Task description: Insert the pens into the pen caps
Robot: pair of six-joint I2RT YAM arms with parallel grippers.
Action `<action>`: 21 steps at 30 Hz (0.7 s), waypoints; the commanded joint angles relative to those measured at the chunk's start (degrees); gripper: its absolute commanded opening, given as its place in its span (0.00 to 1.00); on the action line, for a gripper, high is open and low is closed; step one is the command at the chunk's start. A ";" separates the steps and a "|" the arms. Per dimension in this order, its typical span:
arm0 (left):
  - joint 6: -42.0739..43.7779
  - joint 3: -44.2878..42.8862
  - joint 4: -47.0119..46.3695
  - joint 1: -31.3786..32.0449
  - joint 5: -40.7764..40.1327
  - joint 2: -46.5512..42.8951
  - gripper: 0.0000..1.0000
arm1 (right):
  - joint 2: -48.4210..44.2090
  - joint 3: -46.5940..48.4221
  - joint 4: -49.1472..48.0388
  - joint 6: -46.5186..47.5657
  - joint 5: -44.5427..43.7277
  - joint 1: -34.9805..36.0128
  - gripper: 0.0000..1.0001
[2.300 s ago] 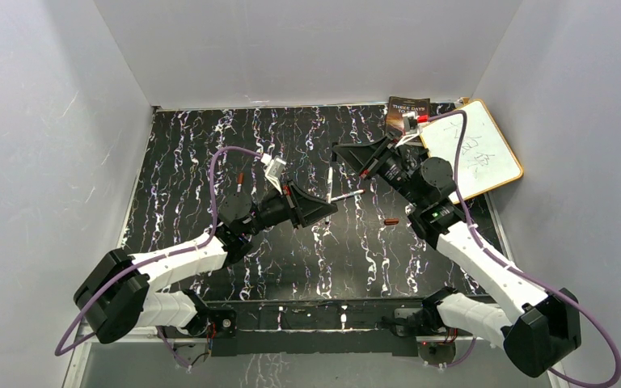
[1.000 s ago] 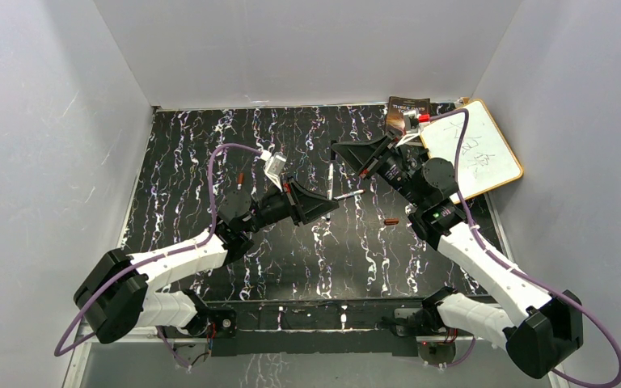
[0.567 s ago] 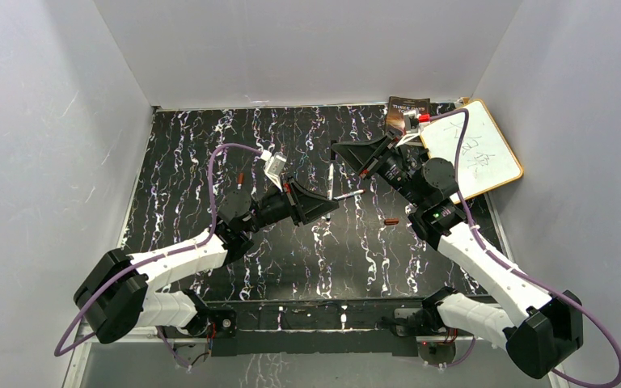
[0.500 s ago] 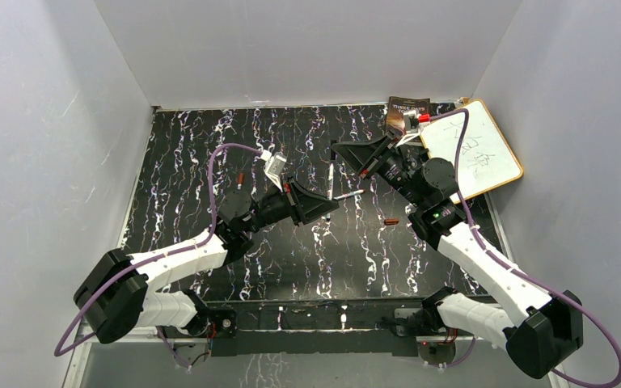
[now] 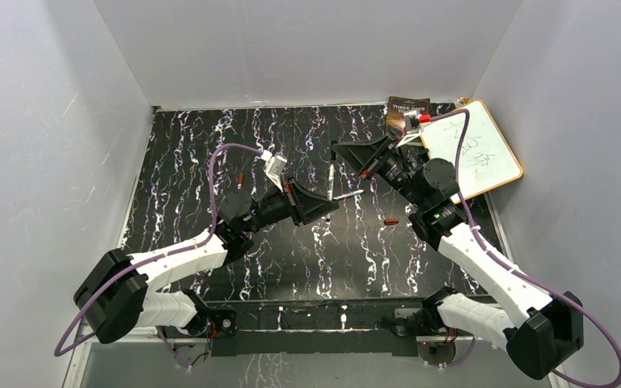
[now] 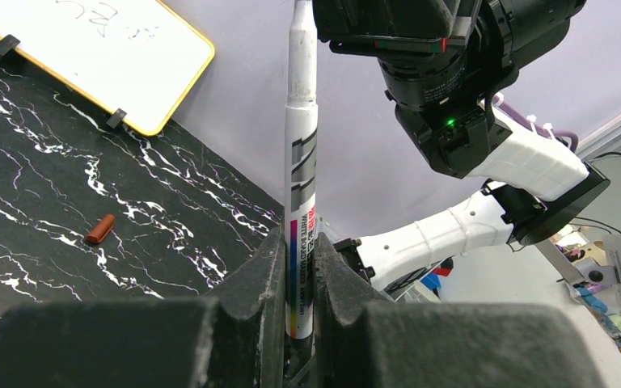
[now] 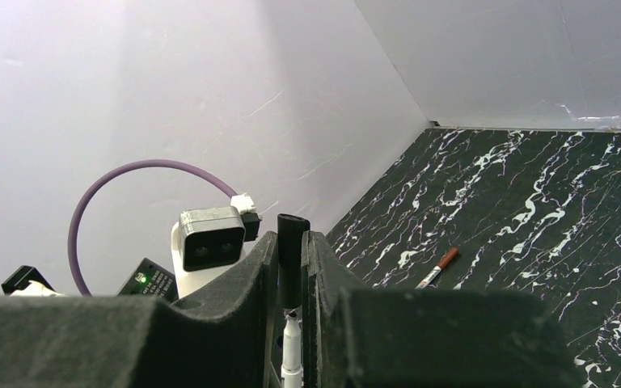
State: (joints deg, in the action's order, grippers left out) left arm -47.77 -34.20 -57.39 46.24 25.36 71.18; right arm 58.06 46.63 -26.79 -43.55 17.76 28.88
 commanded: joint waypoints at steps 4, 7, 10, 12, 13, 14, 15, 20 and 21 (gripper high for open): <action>1.47 -3.09 -2.02 0.26 0.89 -1.25 0.00 | -1.26 0.08 -1.00 0.74 -0.22 0.38 0.00; 1.78 -3.30 -1.44 0.23 0.96 -1.75 0.00 | -0.99 -0.13 -1.16 0.67 -0.03 0.38 0.00; 2.13 -3.25 -0.89 0.26 0.81 -2.08 0.00 | -1.06 -0.25 -1.44 0.43 0.08 0.38 0.00; 2.09 -3.21 -0.89 0.25 0.67 -1.97 0.00 | -1.28 -0.18 -1.29 0.45 0.08 0.38 0.00; 2.07 -3.22 -0.98 0.25 0.64 -1.86 0.00 | -1.52 -0.19 -1.26 0.43 0.07 0.43 0.00; 1.94 -3.24 -1.14 0.26 0.72 -1.77 0.00 | -1.60 -0.02 -1.01 0.44 0.08 0.38 0.00; 1.83 -3.16 -1.31 0.26 0.67 -1.68 0.00 | -1.78 0.17 -0.81 0.56 0.02 0.38 0.00; 1.86 -3.56 -1.50 0.16 0.00 -1.36 0.00 | -2.24 0.36 0.11 0.91 0.45 0.43 0.00; 1.99 -3.70 -1.58 0.22 -0.02 -1.22 0.00 | -2.38 0.25 0.09 0.92 0.51 0.44 0.00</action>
State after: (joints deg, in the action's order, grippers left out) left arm -46.89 -35.24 -56.53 46.24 25.61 71.18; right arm 57.45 46.24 -25.69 -43.51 17.76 28.88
